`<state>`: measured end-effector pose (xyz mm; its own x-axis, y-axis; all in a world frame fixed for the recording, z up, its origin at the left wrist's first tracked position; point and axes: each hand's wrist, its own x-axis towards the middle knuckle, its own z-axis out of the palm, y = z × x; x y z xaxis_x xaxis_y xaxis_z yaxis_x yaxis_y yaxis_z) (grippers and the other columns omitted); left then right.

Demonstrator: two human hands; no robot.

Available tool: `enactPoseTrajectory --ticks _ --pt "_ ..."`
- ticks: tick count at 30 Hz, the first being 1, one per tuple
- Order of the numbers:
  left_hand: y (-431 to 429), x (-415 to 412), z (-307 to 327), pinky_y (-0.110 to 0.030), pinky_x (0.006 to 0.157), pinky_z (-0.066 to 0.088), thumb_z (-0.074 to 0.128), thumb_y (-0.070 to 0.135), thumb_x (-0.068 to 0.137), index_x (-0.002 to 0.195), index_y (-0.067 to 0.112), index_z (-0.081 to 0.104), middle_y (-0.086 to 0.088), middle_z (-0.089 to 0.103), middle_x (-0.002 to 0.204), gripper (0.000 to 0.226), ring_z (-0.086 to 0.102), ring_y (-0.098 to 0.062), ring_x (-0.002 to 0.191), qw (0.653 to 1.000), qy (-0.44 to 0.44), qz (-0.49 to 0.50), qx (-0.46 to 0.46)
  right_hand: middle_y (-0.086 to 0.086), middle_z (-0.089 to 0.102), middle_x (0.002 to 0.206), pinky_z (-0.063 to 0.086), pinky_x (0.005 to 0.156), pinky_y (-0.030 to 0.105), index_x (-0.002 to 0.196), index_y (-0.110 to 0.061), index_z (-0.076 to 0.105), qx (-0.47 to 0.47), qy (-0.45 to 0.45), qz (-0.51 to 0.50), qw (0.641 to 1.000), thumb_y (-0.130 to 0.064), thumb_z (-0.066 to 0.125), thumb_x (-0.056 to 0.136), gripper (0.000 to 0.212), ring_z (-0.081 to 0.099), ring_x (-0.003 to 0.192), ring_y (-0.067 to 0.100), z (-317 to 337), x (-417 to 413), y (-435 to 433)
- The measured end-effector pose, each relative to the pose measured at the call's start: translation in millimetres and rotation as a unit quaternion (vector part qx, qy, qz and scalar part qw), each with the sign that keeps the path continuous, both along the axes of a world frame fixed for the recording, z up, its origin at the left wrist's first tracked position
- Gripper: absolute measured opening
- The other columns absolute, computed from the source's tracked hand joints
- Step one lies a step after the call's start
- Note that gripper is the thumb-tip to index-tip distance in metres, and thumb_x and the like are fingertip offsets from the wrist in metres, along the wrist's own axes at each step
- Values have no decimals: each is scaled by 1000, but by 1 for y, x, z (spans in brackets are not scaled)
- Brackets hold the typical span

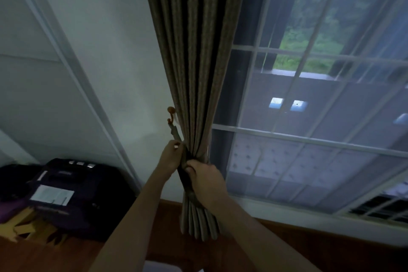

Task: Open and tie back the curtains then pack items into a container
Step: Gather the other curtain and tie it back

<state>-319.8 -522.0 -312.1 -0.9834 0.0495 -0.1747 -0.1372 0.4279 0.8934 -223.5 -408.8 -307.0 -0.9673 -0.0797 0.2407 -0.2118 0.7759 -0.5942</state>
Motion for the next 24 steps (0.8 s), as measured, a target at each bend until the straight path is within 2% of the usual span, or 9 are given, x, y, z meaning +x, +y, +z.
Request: enactPoseTrajectory --ticks 4,6,9,12,15,17,19,21,24 --pt "-15 -15 5 -29 64 46 49 24 99 84 3 64 -18 64 88 30 56 -23 70 997 -69 -4 44 6 68 87 53 67 32 96 -12 64 -9 -7 -11 1000 -19 43 100 22 63 74 21 -3 -4 -4" --pt "-23 -4 -13 -32 69 53 51 31 98 94 2 65 -17 65 94 33 61 -26 82 981 -128 57 134 6 68 92 55 74 38 101 -14 63 -8 -53 -18 998 -21 42 101 23 64 79 22 -9 -4 -1" --pt "-19 28 -51 -45 86 52 47 31 100 101 5 63 -12 65 98 31 60 -30 95 953 -148 157 215 6 66 103 52 82 33 113 -16 60 28 -121 -11 992 -25 39 102 25 63 89 21 -18 2 6" --pt "-8 39 -65 -51 90 50 43 29 101 81 19 64 -4 65 85 31 61 -33 94 963 -99 161 195 2 63 105 49 80 27 113 -19 57 45 -122 8 992 -35 39 102 27 61 90 16 -27 15 19" --pt "1 38 -47 -34 70 50 41 18 101 74 16 58 -5 60 77 32 59 -26 79 966 -92 155 188 -1 66 96 53 71 26 102 -20 63 69 -40 30 996 -35 48 97 22 63 81 14 -35 31 40" --pt "4 35 -45 -27 58 42 41 19 101 76 13 53 -2 56 75 29 57 -23 75 980 -70 132 133 -3 64 81 53 55 21 88 -20 68 117 25 43 992 -30 52 87 19 62 65 12 -40 37 56" --pt "7 36 -46 -27 56 37 43 22 100 86 12 49 0 55 77 18 58 -28 82 993 -41 97 44 -3 59 72 49 44 19 78 -19 69 122 42 37 991 -32 47 84 26 57 54 11 -38 42 69" --pt "11 43 -39 -28 59 33 44 18 98 86 15 47 3 54 78 13 56 -23 80 996 -8 89 -29 -5 58 68 44 41 16 73 -20 69 110 57 16 992 -34 47 84 28 54 49 7 -35 44 83" --pt "23 61 -13 -24 62 34 47 13 97 81 18 50 9 52 74 16 53 -14 73 974 169 138 -60 -7 61 69 45 47 20 76 -22 72 104 35 -6 994 -40 49 87 31 57 55 6 -30 49 108"
